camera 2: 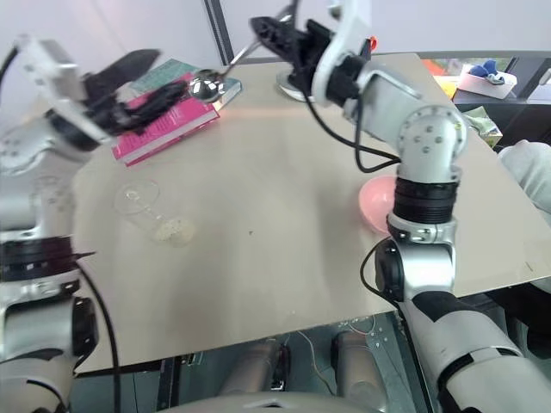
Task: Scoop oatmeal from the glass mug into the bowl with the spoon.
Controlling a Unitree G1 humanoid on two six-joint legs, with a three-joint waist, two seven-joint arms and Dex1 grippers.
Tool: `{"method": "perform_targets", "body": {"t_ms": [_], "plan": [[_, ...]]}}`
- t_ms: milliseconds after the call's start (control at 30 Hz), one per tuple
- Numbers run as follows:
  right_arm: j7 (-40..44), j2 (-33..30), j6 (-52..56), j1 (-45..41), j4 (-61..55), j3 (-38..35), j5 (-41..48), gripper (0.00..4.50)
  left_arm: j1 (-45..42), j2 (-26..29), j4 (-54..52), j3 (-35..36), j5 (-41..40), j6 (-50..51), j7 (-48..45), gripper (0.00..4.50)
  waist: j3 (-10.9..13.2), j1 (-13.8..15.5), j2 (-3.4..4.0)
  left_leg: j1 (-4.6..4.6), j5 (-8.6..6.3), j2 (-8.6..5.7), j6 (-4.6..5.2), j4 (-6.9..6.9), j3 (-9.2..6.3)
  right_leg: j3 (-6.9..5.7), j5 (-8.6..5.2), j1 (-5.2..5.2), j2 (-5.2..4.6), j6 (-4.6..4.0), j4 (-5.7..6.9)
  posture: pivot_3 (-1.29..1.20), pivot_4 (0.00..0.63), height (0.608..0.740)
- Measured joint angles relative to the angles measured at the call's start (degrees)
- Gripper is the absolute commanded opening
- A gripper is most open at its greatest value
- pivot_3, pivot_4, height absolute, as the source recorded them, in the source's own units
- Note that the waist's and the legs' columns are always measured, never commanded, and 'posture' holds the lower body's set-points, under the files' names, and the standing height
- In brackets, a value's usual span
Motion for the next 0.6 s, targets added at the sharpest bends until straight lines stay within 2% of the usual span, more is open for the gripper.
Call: {"method": "perform_targets", "body": {"t_ms": [100,233,433,600], "plan": [[-1.1,-3.3,0.9,5.1,-5.0,-1.5,1.7,0.00,13.2,3.7,-0.2,7.8,-2.7,4.6,-2.8,2.98,0.0,-0.5,0.10,0.05,0.00,0.00,0.00,-0.13,0.06,0.07,0.00,0.00,-0.03,0.00,-0.01,0.00,0.150,0.740],[-2.8,-6.3,2.6,11.6,-10.3,-3.3,3.7,0.00,25.1,4.0,3.3,10.9,-2.0,5.2,-6.6,2.98,0.0,-0.1,0.13,0.06,0.00,0.04,0.00,-0.13,0.04,0.07,-0.01,0.00,-0.03,-0.01,-0.15,0.00,0.150,0.740],[-6.0,-6.8,4.1,23.0,-21.8,-2.2,8.5,0.00,29.2,3.8,5.5,10.8,-0.1,2.8,-8.9,2.98,0.0,1.6,0.13,0.12,0.00,-0.01,-0.01,-0.06,0.02,0.21,0.00,0.04,-0.16,-0.01,0.04,0.00,0.150,0.740],[-11.0,-6.2,3.1,27.1,-28.4,-1.7,13.7,0.00,28.9,2.7,9.2,7.4,3.9,-1.2,-9.8,2.98,0.0,1.5,0.12,0.15,0.00,-0.03,-0.01,-0.07,0.05,0.24,0.00,0.03,-0.16,-0.01,0.05,0.00,0.150,0.740]]}}
